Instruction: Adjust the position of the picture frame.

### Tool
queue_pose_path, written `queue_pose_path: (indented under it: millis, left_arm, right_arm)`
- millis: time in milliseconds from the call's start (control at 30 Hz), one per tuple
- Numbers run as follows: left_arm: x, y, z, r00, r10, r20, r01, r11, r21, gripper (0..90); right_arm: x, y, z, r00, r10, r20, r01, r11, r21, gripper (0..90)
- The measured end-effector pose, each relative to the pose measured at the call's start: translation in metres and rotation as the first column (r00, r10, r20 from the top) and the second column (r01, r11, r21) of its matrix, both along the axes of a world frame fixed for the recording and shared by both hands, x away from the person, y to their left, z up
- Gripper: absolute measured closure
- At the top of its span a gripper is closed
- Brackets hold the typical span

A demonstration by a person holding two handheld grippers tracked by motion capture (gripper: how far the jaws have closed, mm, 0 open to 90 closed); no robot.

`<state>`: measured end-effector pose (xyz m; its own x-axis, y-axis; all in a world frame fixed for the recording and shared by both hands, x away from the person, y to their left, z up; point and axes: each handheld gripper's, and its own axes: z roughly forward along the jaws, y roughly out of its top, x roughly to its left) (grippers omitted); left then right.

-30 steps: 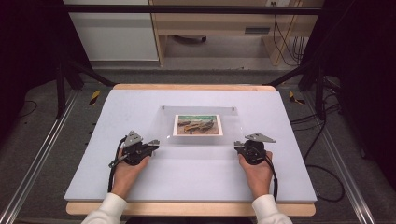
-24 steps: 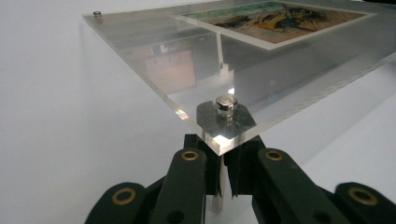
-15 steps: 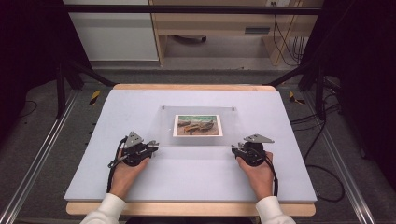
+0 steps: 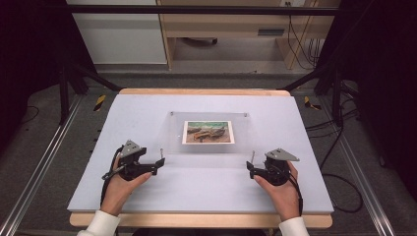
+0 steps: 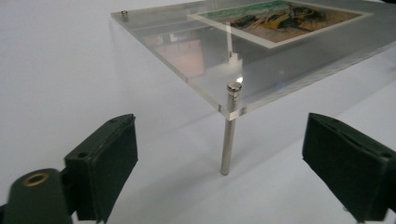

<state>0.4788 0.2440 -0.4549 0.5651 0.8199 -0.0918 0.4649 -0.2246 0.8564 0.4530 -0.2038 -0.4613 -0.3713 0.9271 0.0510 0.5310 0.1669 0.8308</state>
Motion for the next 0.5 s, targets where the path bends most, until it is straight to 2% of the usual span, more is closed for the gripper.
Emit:
queue_pose_path:
  millis: [100, 133, 200, 367, 433, 500]
  left_arm:
    - [-0.001, 0.003, 0.002, 0.9998, -0.014, 0.011, 0.015, 0.9997, -0.018, 6.0]
    - [-0.003, 0.004, 0.005, 0.9996, -0.024, 0.017, 0.025, 0.9988, -0.043, 6.0]
    - [-0.005, 0.005, 0.007, 0.9988, -0.04, 0.027, 0.041, 0.9977, -0.054, 5.9]
    - [-0.009, 0.006, 0.014, 0.9973, -0.05, 0.055, 0.053, 0.9969, -0.058, 6.0]
    - [-0.01, 0.004, 0.025, 0.994, -0.076, 0.079, 0.081, 0.9949, -0.061, 5.9]
    - [-0.006, 0.001, 0.034, 0.9929, -0.085, 0.083, 0.09, 0.9945, -0.055, 6.5]
  right_arm:
    - [-0.004, -0.002, 0.003, 0.9998, 0.001, 0.019, -0.001, 1.0, 0.007, 15.0]
    - [-0.006, -0.004, 0.005, 0.9994, 0.002, 0.034, -0.003, 0.9999, 0.015, 13.6]
    - [-0.008, -0.006, 0.007, 0.999, 0.005, 0.044, -0.006, 0.9997, 0.024, 12.7]
    - [-0.007, -0.008, 0.012, 0.997, 0.021, 0.074, -0.02, 0.9997, -0.011, 12.3]
    - [-0.005, -0.008, 0.019, 0.9958, 0.025, 0.088, -0.024, 0.9997, -0.006, 13.0]
    - [-0.001, -0.007, 0.026, 0.9943, 0.045, 0.097, -0.044, 0.999, -0.011, 14.1]
